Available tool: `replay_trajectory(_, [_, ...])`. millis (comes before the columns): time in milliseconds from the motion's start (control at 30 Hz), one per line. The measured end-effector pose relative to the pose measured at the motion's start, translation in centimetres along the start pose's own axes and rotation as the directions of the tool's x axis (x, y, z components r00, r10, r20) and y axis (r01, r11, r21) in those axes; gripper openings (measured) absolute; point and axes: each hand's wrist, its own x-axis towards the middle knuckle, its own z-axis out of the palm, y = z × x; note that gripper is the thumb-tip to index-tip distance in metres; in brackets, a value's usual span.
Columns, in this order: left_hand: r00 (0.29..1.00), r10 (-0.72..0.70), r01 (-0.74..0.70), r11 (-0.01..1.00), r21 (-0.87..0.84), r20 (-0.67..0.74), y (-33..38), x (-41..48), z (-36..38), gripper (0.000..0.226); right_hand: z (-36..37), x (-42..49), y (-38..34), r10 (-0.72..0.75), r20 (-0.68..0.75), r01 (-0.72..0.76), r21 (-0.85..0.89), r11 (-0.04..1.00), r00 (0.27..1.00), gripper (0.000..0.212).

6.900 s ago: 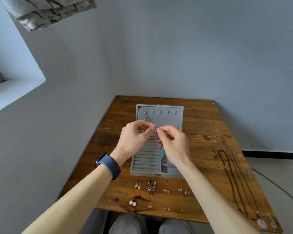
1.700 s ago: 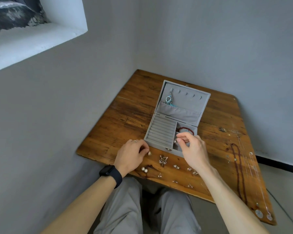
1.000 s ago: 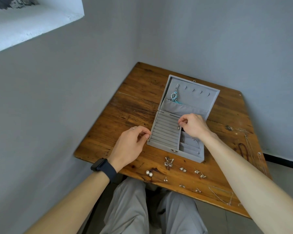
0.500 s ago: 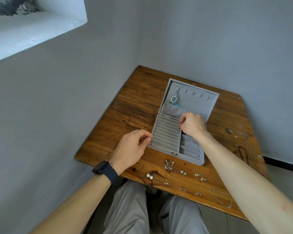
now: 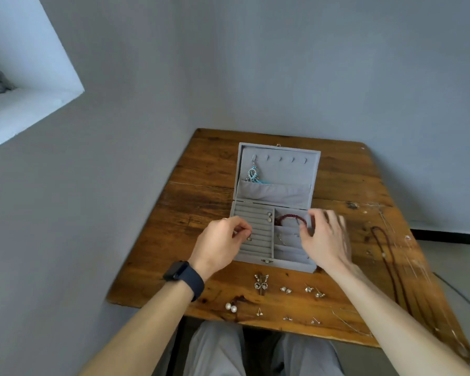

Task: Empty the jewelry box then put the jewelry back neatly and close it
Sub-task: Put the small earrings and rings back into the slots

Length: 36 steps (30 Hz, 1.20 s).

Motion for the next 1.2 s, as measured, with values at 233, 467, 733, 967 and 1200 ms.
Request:
replay_trajectory(233, [0.985, -0.055, 0.041, 0.996, 0.083, 0.167, 1.6, 4.9, 2.5, 0.011, 1.3, -1.3, 1.5, 0.009, 0.030, -0.011, 0.069, 0.998, 0.999, 0.043])
replay_trajectory(467, [0.984, -0.111, 0.082, 0.977, 0.195, 0.143, 2.5, 9.1, 3.2, 0.011, 1.9, -1.3, 1.7, -0.005, 0.017, 0.003, 0.107, 0.994, 1.000, 0.044])
replay_trajectory(733, [0.969, -0.171, 0.127, 0.965, 0.231, 0.178, 2.0, 10.9, 3.8, 0.008, 2.1, -1.6, 2.0, -0.004, -0.013, 0.005, 0.122, 0.993, 1.000, 0.043])
replay_trajectory(967, [0.970, -0.165, 0.116, 0.959, 0.257, 0.177, 2.4, 11.5, 4.1, 0.006, 2.2, -1.6, 2.1, -0.020, -0.035, 0.024, 0.122, 0.992, 0.999, 0.039])
replay_trajectory(1200, [0.980, -0.180, 0.147, 0.941, 0.304, 0.085, 2.3, 11.4, 4.7, 0.002, 2.2, -1.6, 2.1, -0.005, -0.010, 0.006, 0.127, 0.992, 1.000, 0.039])
